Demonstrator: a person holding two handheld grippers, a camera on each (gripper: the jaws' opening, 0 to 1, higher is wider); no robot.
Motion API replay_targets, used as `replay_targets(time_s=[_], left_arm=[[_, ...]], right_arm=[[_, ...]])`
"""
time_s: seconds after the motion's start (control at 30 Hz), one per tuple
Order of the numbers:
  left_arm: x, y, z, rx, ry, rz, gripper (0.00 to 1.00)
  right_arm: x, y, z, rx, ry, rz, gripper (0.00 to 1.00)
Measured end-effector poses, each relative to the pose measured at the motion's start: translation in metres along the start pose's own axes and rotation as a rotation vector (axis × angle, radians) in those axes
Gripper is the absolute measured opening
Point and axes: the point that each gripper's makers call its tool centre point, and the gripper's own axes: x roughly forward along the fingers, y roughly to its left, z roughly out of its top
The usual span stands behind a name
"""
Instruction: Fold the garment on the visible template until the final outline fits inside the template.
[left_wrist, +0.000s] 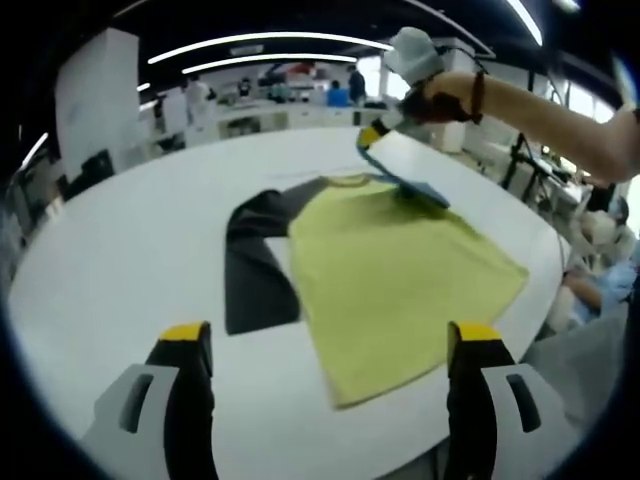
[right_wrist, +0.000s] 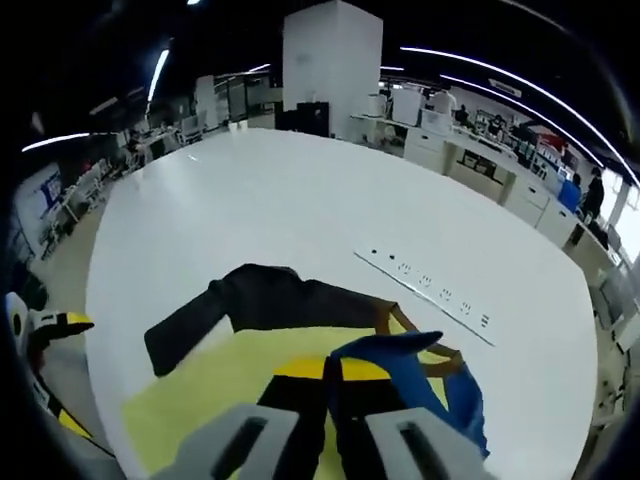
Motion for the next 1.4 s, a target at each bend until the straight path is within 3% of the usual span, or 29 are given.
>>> replay_targets(time_s=[0.27, 0.57, 0.7, 1.07, 1.4], left_arm=[[-0.002, 0.003, -0.001, -0.007, -0.004, 0.009, 0.93], [-0.002, 0.003, -0.003, -0.011, -0.001, 0.009, 0.93], [-0.004, 0.004, -0.004, -0.015, -0.002, 0.013, 0.93], [-0.004, 0.006, -0.013, -0.03, 0.015, 0.022, 0.93], [-0.001, 0.006, -0.017, -0.038, 0.024, 0.02, 0.92]], right_arm=[[0.004, 0.004, 0.012, -0.045, -0.026, 0.008, 0.0], [0.012, 0.062, 0.019, -0.083, -0.059, 0.189, 0.0], [0.013, 0.083, 0.015, -0.131, -0.056, 0.218, 0.0], [0.015, 0.118, 0.015, -0.189, -0.072, 0.299, 0.0], [0.02, 0.146, -0.007, -0.237, -0.049, 0.37, 0.0]])
